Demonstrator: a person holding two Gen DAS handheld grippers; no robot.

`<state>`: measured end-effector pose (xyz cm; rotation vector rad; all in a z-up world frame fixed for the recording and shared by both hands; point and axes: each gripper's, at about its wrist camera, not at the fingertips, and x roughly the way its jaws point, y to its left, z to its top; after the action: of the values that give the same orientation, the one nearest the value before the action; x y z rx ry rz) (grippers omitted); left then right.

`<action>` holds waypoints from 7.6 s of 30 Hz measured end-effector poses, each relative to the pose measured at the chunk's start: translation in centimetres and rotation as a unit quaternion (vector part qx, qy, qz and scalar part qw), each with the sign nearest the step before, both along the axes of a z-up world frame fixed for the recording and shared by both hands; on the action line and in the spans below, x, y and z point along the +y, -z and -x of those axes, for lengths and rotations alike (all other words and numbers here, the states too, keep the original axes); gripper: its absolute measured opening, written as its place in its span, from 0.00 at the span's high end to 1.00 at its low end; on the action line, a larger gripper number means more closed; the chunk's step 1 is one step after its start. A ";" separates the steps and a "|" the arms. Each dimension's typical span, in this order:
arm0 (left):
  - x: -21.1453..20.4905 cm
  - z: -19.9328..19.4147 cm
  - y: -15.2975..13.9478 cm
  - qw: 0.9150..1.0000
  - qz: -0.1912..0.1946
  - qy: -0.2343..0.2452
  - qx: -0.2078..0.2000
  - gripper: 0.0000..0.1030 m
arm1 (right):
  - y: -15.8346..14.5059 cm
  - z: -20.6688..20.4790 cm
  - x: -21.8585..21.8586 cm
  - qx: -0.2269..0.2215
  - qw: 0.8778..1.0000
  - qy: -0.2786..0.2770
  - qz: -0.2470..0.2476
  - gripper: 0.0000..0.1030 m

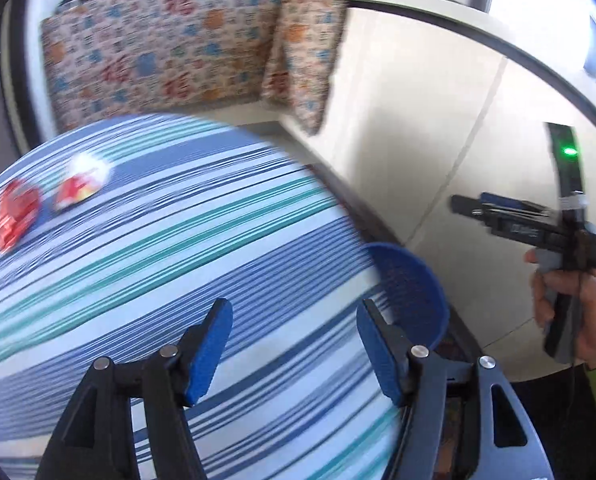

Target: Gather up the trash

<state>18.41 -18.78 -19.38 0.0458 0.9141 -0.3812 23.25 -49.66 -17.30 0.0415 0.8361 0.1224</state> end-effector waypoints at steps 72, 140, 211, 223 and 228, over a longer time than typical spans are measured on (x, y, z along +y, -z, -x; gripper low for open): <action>26.1 -11.2 0.6 0.997 -0.075 0.017 0.002 0.21 | 0.8 -12.2 33.7 0.074 0.971 -0.226 -0.004 0.78; 15.0 0.2 -6.2 0.996 -0.032 -0.047 -0.063 0.71 | -3.9 4.2 22.0 0.020 0.977 -0.207 -0.044 0.71; -24.8 -8.3 6.0 0.990 0.007 0.133 0.050 0.49 | 5.3 -0.8 -17.8 0.111 0.983 0.119 -0.085 0.06; -20.9 0.4 -0.9 0.992 -0.011 0.128 0.000 0.07 | -0.6 7.7 -15.9 0.062 0.979 0.184 -0.063 0.00; -18.6 3.6 -1.8 0.992 -0.032 0.120 -0.017 0.06 | -0.9 12.7 -13.3 0.064 0.980 0.186 -0.029 0.00</action>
<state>14.80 -37.40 -17.60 0.2229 0.8887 -0.5718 10.55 -62.95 -16.39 0.2619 0.9393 -0.2096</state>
